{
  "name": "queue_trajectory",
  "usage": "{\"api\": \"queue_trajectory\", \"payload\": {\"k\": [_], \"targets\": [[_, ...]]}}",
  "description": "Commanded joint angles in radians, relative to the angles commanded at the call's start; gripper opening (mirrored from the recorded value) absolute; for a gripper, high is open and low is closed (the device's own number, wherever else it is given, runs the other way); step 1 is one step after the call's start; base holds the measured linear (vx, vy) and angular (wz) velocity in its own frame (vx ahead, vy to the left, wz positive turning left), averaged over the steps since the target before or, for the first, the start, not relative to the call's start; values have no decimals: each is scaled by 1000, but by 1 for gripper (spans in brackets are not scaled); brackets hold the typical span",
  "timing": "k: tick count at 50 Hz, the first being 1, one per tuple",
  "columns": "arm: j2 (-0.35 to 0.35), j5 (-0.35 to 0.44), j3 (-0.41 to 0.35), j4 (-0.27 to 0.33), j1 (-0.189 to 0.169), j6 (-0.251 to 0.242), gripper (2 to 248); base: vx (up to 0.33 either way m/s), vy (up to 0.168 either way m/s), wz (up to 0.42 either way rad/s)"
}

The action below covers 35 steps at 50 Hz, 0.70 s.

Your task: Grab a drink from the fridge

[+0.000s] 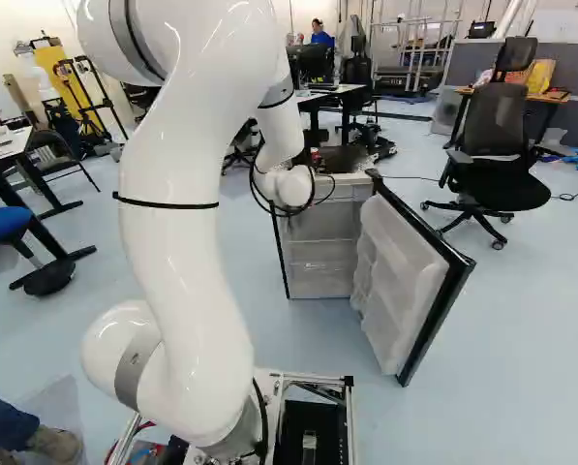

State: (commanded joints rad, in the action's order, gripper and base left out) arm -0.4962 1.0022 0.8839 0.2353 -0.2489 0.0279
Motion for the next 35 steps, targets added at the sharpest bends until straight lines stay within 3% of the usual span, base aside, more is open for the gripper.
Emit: {"api": "queue_trajectory", "payload": {"k": [17, 18, 22, 23, 27, 28, 32, 33, 35], "targets": [[0, 0, 0, 0, 0, 0, 102, 0, 0, 0], [0, 0, 0, 0, 0, 0, 136, 0, 0, 0], [0, 0, 0, 0, 0, 0, 136, 0, 0, 0], [0, 0, 0, 0, 0, 0, 172, 0, 0, 0], [0, 0, 0, 0, 0, 0, 172, 0, 0, 0], [0, 0, 0, 0, 0, 0, 209, 0, 0, 0], [0, 0, 0, 0, 0, 0, 209, 0, 0, 0], [0, 0, 0, 0, 0, 0, 245, 0, 0, 0], [0, 0, 0, 0, 0, 0, 245, 0, 0, 0]]}}
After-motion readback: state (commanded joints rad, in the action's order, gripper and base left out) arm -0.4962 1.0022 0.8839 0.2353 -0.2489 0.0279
